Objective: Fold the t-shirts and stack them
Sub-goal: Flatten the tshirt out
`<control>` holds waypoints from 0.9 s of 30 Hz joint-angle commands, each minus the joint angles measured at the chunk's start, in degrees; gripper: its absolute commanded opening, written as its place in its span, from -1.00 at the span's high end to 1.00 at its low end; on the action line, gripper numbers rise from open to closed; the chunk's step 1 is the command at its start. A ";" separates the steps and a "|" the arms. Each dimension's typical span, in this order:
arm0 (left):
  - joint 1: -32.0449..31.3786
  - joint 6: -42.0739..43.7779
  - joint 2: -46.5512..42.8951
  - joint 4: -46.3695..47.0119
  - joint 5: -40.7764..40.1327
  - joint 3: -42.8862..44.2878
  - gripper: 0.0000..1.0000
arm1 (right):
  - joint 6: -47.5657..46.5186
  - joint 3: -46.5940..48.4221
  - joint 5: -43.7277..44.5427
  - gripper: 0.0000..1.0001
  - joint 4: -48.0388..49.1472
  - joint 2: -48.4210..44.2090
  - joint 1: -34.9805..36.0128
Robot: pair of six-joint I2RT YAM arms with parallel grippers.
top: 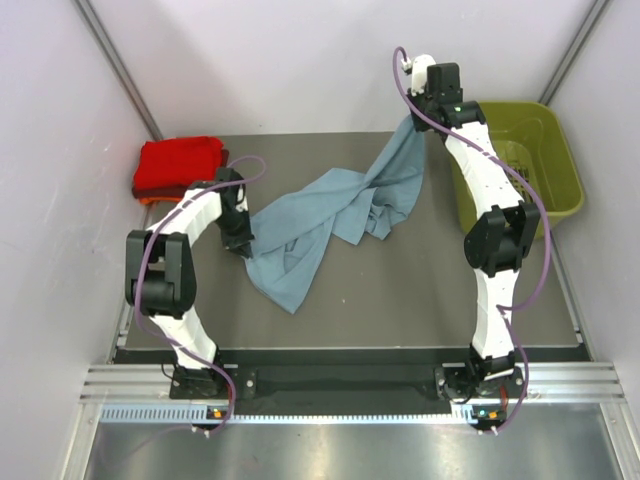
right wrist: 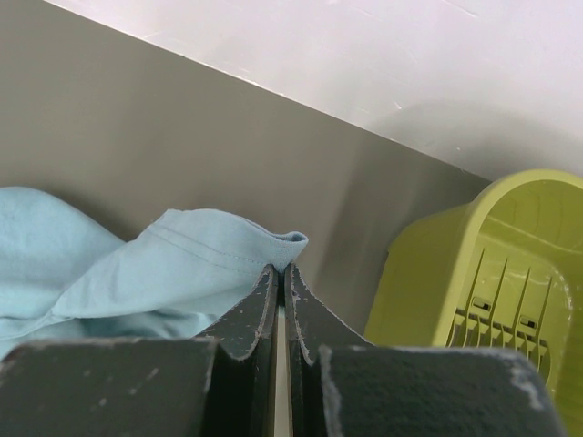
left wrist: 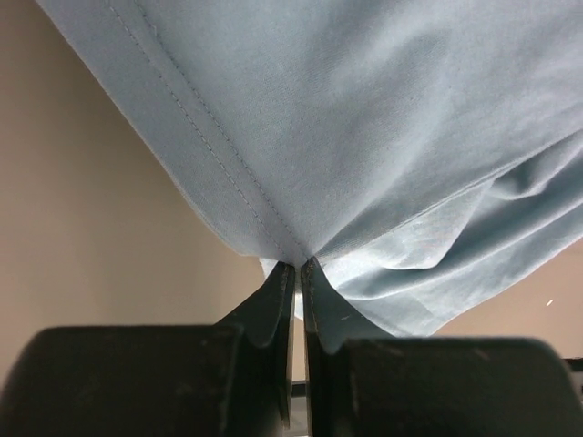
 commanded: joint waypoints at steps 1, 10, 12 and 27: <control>-0.46 2.64 -4.51 -1.07 0.53 1.64 1.00 | 0.03 0.03 0.38 1.00 1.94 -3.61 0.85; -0.64 18.52 -5.34 2.02 -8.95 23.22 1.00 | 0.91 1.60 5.91 1.00 3.96 -6.78 -2.57; -0.90 23.71 -4.61 3.22 -11.94 30.27 1.00 | 0.56 5.10 5.83 1.00 4.66 -7.04 -4.23; -6.08 31.38 -11.64 -1.27 -9.61 37.32 1.00 | 3.72 1.22 -7.22 1.00 6.60 -24.17 -9.70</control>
